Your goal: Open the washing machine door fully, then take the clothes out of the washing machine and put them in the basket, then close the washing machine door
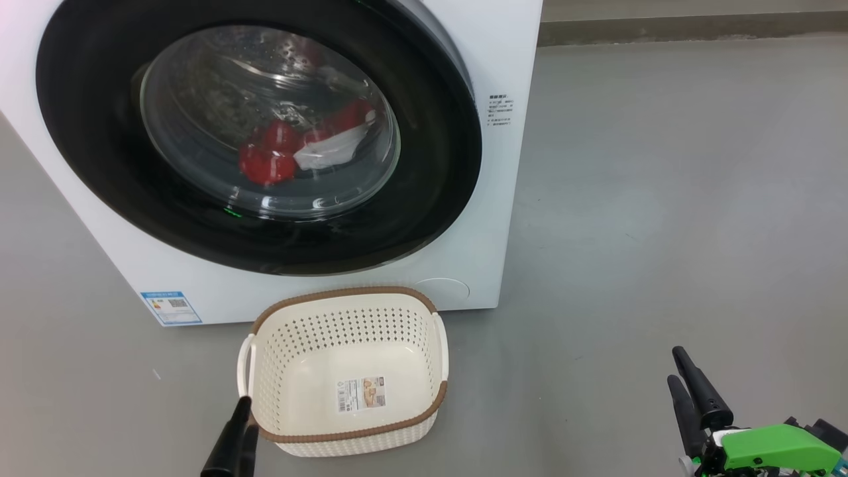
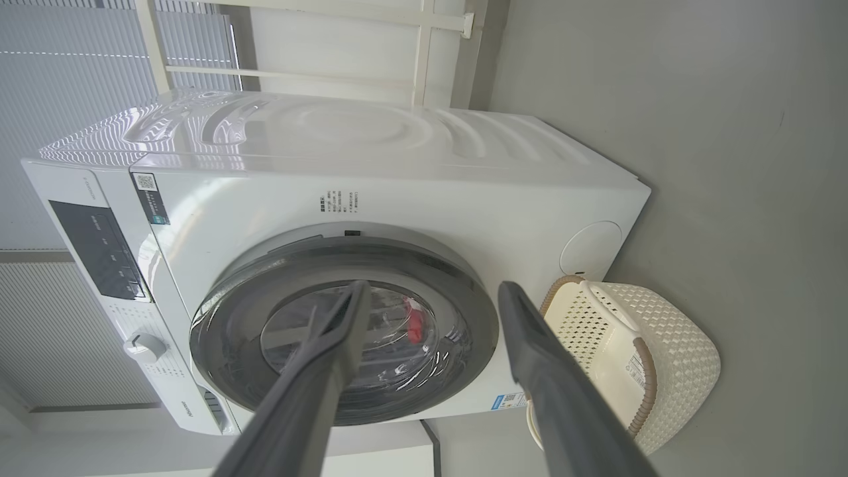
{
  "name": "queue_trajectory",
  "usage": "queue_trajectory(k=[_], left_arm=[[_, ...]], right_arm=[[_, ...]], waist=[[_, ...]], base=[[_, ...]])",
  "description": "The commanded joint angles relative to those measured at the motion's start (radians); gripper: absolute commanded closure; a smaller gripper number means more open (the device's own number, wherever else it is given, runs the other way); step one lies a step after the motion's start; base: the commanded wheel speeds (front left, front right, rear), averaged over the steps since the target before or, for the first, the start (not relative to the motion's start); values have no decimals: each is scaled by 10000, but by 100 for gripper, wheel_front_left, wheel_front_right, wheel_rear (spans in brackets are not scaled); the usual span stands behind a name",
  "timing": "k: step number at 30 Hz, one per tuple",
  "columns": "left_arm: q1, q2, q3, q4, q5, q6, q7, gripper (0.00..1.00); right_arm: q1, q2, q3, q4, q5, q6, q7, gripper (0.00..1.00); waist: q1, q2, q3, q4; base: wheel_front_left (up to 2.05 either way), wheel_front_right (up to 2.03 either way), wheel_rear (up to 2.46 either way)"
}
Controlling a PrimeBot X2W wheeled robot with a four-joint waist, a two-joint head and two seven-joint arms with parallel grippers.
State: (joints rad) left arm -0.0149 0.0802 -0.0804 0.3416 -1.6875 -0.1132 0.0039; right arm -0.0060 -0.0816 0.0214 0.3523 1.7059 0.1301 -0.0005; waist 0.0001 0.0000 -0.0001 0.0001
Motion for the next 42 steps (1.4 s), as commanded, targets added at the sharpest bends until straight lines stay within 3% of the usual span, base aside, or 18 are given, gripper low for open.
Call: queue_trajectory(k=[1,19,42], left_arm=[[-494,106,-29,-259,205,-16,-125,0],[-817,72,-177,-667,2219,321,-567,0],[-1285,71,-568,-856,6138,747,-1117,0]], right_arm=[[-545,-85,111,-301,-253,1,-106,0],[-927,-46,400,-364,-1603,2,-529,0],[-1370,82,446,-487,-5419,3,-942,0]], waist=[[0,0,2,0],[0,0,2,1],[-1,0,-8,0]], base=[[0,0,0],[0,0,0],[0,0,0]])
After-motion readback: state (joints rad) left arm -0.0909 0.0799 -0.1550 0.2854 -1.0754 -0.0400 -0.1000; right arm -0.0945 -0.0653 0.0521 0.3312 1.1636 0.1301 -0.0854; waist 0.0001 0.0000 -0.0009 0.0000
